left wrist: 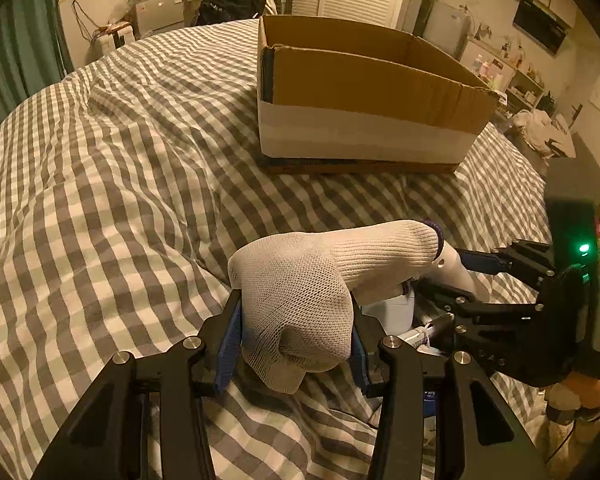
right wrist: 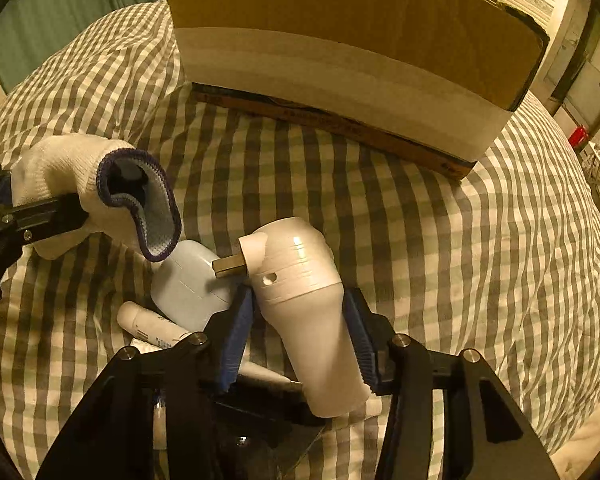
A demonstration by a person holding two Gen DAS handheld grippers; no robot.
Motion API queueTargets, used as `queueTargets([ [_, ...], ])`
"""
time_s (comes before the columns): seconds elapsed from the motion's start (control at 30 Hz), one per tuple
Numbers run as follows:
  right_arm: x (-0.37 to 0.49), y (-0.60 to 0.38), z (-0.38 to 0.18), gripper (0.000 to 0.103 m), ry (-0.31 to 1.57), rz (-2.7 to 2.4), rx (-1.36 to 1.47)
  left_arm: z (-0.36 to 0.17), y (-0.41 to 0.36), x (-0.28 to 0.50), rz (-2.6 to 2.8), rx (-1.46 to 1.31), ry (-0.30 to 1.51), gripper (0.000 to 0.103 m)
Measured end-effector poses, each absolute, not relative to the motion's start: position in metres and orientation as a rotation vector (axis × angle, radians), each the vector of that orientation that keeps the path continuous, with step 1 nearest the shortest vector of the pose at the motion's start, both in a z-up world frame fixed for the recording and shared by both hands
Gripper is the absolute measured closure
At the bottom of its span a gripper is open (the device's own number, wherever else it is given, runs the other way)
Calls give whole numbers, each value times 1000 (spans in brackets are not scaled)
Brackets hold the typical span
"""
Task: Organize objects
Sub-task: 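Grasp the white sock with the left gripper while the right gripper grasps the white cup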
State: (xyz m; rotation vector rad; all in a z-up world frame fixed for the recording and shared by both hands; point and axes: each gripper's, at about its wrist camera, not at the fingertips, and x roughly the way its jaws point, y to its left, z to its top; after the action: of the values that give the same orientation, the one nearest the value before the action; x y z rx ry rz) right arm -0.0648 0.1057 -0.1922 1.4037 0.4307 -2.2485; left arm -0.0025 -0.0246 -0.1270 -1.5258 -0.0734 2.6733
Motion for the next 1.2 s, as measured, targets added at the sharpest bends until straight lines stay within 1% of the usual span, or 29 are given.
queueTargets([
  [0.17,-69,96,-206,58,542,-2238,1392,-123,-21,2,2688,-1523,-64,57],
  [0.3,-62,105,-192,58,469,-2283,1357,-120,-20,7,2703,-1514,-57,57],
  [0.37,-59,114,-178,58,423,-2304,1330,-116,-19,8,2710,-1508,-60,57],
  [0.53,-48,125,-136,58,387,-2364,1222,-98,-19,14,2729,-1463,-110,57],
  [0.83,-29,132,-72,58,378,-2400,1092,-50,-12,19,2792,-1380,-94,57],
  [1.07,-28,140,-18,58,353,-2453,1003,-10,-7,-2,2798,-1320,-121,57],
  [1.2,-42,136,8,58,327,-2459,960,19,-2,-20,2838,-1246,-76,57],
])
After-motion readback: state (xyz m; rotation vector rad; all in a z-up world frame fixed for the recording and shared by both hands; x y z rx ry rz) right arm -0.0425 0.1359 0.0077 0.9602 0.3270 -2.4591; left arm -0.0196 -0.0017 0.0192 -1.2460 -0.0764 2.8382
